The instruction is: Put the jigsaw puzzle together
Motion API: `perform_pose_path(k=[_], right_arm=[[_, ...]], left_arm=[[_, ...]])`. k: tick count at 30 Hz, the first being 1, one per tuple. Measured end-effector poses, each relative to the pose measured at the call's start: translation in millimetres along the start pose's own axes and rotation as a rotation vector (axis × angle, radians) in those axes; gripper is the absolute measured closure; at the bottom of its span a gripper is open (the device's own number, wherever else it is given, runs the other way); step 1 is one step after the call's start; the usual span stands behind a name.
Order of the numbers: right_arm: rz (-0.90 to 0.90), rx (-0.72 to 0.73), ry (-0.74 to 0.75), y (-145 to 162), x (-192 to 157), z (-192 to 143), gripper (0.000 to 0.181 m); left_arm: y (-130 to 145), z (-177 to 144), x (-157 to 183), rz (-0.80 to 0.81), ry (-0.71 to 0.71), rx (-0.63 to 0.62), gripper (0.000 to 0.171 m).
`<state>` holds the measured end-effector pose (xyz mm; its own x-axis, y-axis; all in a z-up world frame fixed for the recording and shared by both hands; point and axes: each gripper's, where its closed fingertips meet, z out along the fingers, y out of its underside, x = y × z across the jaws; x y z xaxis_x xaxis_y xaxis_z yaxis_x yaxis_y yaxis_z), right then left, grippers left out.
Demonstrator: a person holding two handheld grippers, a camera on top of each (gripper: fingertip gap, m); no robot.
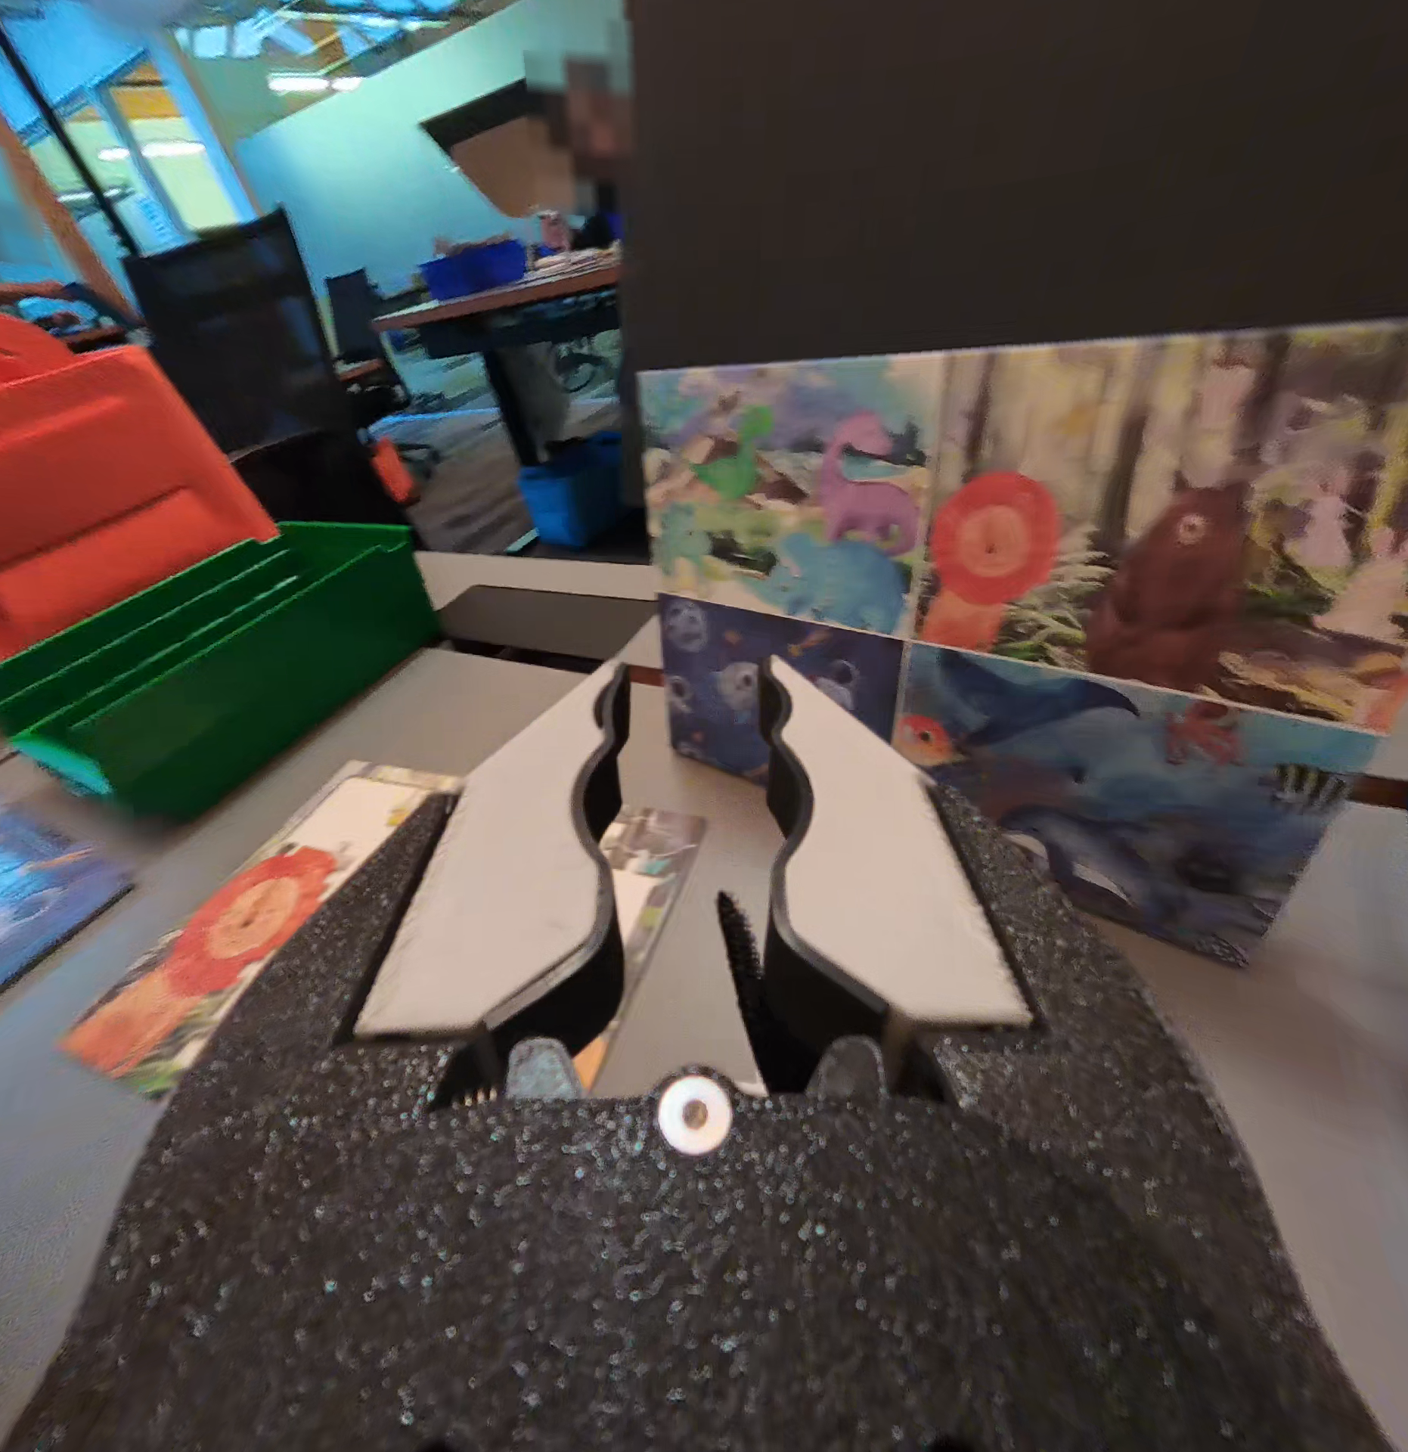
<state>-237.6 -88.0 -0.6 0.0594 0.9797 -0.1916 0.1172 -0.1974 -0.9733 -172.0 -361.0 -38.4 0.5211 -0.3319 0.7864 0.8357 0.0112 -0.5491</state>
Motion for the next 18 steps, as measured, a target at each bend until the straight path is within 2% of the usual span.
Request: perform_pose_path(k=[3, 4, 6, 10, 18], right_arm=[[0.126, 0.074, 0.020, 27, 17, 3, 0.152], [0.201, 0.044, -0.022, 36, 12, 4, 0.152], [0.280, 0.046, -0.135, 42, -3, 1, 0.152], [0.354, 0.042, -0.166, 45, -4, 3, 0.154], [0.326, -0.007, -0.194, 55, -14, 10, 0.156]], left_arm=[[-1, -1, -3, -0.012, -0.008, 0.008, 0.171], [-1, -1, -4, -0.018, -0.011, 0.009, 0.171], [-2, -1, -4, -0.024, -0.006, 0.011, 0.171], [0, -1, -2, -0.022, -0.003, 0.005, 0.171], [1, -1, -2, -0.021, -0.004, 0.003, 0.171]])
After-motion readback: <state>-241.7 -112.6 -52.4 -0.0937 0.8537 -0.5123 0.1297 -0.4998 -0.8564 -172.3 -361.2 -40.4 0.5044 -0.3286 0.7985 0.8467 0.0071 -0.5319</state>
